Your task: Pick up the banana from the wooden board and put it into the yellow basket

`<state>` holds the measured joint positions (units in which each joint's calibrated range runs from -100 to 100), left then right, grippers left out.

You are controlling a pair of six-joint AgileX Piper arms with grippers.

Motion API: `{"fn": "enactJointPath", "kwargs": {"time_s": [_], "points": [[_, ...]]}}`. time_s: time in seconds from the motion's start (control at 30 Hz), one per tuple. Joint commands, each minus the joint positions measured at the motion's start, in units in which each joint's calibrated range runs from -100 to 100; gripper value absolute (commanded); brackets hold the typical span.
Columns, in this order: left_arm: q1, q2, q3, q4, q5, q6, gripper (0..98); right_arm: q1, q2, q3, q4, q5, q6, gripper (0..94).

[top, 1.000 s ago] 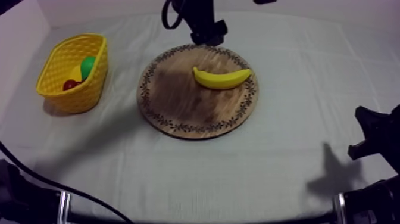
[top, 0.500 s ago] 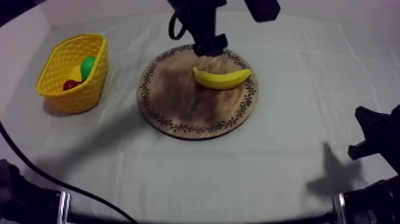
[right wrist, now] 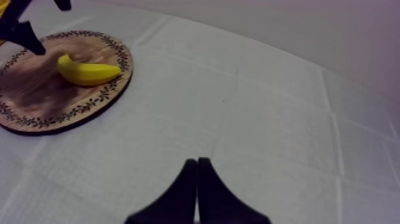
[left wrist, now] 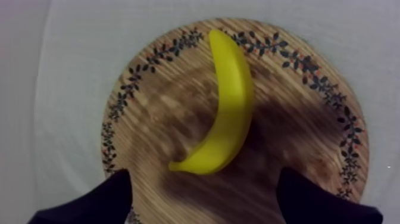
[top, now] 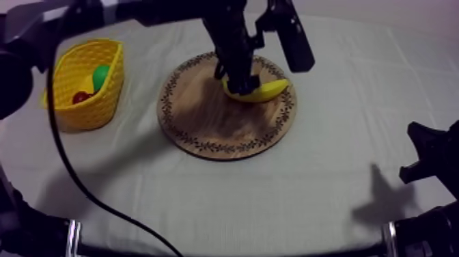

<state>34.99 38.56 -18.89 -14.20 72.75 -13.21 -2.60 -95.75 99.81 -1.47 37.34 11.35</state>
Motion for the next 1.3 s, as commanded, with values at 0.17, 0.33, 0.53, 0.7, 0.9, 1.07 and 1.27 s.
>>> {"fn": "enactJointPath", "kwargs": {"time_s": [0.17,0.33,0.53,0.7,0.9,1.07,1.27], "points": [[-0.4,6.6,-3.7,-0.57,-1.1,-0.2,86.4,0.0,0.0,0.0,0.0,0.0,0.0,0.3],[-0.6,10.1,-7.9,-0.91,-0.7,-0.2,85.5,0.0,0.0,0.0,0.0,0.0,0.0,0.3],[-0.7,13.7,-12.2,-1.11,0.1,-0.4,83.7,0.0,0.0,0.0,0.0,0.0,0.0,0.3],[-0.4,16.1,-14.6,-1.32,1.7,-0.5,83.6,0.0,0.0,0.0,0.0,0.0,0.0,0.3],[-0.2,18.4,-15.9,-1.35,2.7,-0.5,83.3,0.0,0.0,0.0,0.0,0.0,0.0,0.3],[-0.2,19.6,-16.7,-1.26,2.9,-0.6,80.3,0.0,0.0,0.0,0.0,0.0,0.0,0.3],[-0.6,20.4,-18.4,-1.15,2.3,-1.2,53.4,0.0,0.0,0.0,0.0,0.0,0.0,0.3]]}}
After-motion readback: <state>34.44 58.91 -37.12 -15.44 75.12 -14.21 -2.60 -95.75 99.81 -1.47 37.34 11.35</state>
